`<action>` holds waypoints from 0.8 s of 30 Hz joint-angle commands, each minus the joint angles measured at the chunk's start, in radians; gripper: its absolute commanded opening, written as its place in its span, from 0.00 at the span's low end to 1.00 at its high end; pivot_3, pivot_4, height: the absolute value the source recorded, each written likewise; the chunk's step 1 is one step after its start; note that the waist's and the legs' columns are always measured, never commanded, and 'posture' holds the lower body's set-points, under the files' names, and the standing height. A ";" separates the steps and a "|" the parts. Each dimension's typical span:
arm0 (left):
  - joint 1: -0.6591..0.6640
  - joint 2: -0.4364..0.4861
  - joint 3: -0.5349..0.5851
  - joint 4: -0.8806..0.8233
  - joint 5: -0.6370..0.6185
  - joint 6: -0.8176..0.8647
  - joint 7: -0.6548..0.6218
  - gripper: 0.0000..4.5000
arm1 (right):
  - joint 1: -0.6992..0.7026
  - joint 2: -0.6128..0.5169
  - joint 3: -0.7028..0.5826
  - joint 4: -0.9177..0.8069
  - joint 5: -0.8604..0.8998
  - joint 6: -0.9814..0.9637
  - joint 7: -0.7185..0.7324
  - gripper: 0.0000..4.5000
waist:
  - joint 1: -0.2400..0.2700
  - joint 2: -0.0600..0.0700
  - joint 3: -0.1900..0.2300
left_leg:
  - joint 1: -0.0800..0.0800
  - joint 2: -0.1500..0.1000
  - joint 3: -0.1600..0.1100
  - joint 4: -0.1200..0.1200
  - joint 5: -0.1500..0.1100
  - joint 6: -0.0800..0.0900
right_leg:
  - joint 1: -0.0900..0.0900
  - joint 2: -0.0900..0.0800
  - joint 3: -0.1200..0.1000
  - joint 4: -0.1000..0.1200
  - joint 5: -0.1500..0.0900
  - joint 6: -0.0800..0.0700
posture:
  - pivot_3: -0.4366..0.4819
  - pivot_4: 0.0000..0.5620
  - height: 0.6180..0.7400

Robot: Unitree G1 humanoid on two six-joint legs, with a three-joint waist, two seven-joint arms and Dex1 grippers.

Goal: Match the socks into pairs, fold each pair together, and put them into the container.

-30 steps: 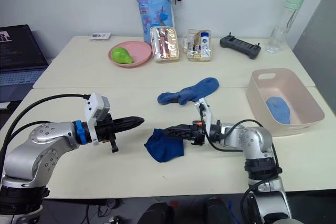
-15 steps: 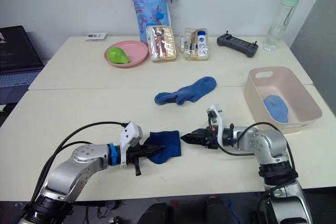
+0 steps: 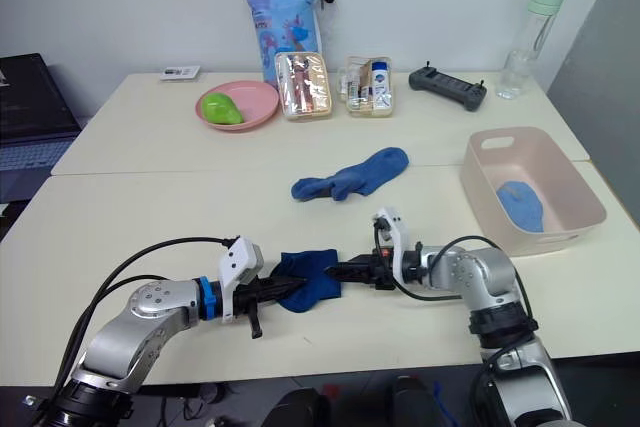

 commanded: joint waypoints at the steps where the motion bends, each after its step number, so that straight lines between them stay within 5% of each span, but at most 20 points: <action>1: 0.016 0.013 0.011 -0.006 0.009 0.007 0.003 0.00 | -0.009 0.075 0.033 0.039 0.010 0.043 -0.016 0.87 | -0.003 0.000 -0.001 | 0.000 0.001 0.000 -0.001 0.000 0.000 | 0.000 0.001 0.000 0.000 0.000 0.000 | 0.48 0.27 1.00; 11: 0.038 0.008 0.032 -0.035 -0.009 0.020 0.009 0.00 | -0.003 0.101 0.086 0.057 -0.037 0.017 -0.009 0.83 | -0.006 0.001 -0.001 | 0.000 0.002 0.001 -0.003 0.000 0.000 | -0.001 0.001 0.000 0.000 0.000 0.000 | 0.48 0.27 1.00; 22: 0.042 0.009 0.085 -0.080 -0.087 0.050 -0.013 0.00 | 0.002 0.086 0.039 0.048 -0.036 0.025 -0.029 0.03 | -0.007 -0.002 -0.003 | 0.001 0.002 0.001 -0.003 0.000 0.000 | -0.001 0.001 0.000 0.000 0.000 -0.001 | 0.48 0.27 1.00; 24: 0.038 0.017 0.108 -0.107 -0.124 0.073 -0.026 0.00 | 0.003 0.071 0.017 0.027 -0.031 0.028 -0.034 0.00 | -0.005 -0.002 -0.003 | 0.001 0.002 0.001 -0.002 0.002 0.000 | 0.000 0.001 -0.001 0.000 0.001 -0.002 | 0.48 0.27 1.00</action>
